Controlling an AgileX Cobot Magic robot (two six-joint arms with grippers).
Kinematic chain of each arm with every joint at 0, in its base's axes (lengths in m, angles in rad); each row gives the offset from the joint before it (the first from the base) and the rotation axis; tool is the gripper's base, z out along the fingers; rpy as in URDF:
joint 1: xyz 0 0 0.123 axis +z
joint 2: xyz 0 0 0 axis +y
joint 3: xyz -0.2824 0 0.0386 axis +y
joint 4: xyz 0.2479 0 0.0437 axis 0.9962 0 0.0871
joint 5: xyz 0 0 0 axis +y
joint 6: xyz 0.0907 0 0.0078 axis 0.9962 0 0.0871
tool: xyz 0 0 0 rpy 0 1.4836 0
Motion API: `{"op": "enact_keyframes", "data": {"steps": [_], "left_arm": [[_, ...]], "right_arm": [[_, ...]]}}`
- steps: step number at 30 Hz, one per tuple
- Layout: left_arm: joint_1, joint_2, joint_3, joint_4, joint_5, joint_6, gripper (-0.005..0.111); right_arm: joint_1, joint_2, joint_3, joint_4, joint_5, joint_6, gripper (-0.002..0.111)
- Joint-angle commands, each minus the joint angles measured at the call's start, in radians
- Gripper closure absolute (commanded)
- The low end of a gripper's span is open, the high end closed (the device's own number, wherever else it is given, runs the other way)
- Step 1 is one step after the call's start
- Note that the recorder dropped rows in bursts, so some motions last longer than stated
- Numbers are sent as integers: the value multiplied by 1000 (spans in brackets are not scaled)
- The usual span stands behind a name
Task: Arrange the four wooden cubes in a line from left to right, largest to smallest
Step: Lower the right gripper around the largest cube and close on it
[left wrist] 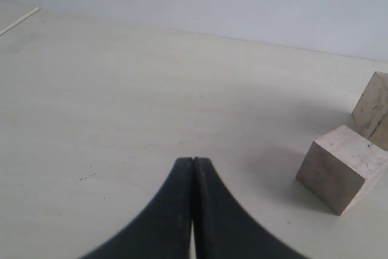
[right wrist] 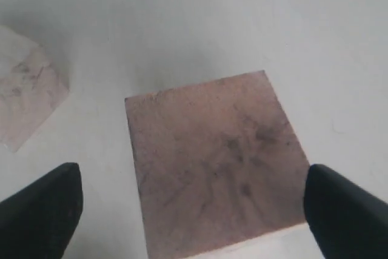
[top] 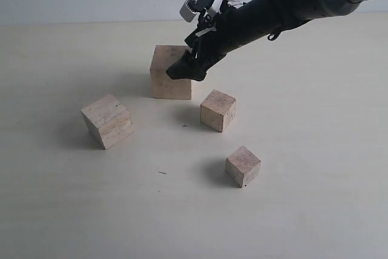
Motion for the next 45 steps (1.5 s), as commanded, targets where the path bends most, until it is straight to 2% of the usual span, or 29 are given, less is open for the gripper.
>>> {"op": "enact_keyframes", "data": {"steps": [1,15,19,24,32,34,36,37,39,45], "left_arm": [[-7,-5,4,1,-8,0,107],[-7,-5,4,1,-8,0,107],[-7,-5,4,1,-8,0,107],[-7,-5,4,1,-8,0,107],[-7,-5,4,1,-8,0,107],[-7,-5,4,1,-8,0,107],[-7,-5,4,1,-8,0,107],[-7,-5,4,1,-8,0,107],[-7,-5,4,1,-8,0,107],[-7,-5,4,1,-8,0,107]], "right_arm": [[1,47,-45,13,4,-15,16],[1,136,-135,7,68,-48,16],[1,136,-151,-1,39,-26,16],[0,110,-151,-123,54,39,16],[-2,9,-160,-140,30,39,16],[-14,0,-160,-197,-3,95,16],[-35,0,-160,-334,-33,205,16],[-46,0,-160,-395,-20,270,16],[-53,0,-160,-395,22,297,16],[-51,0,-160,-343,198,261,16]]}}
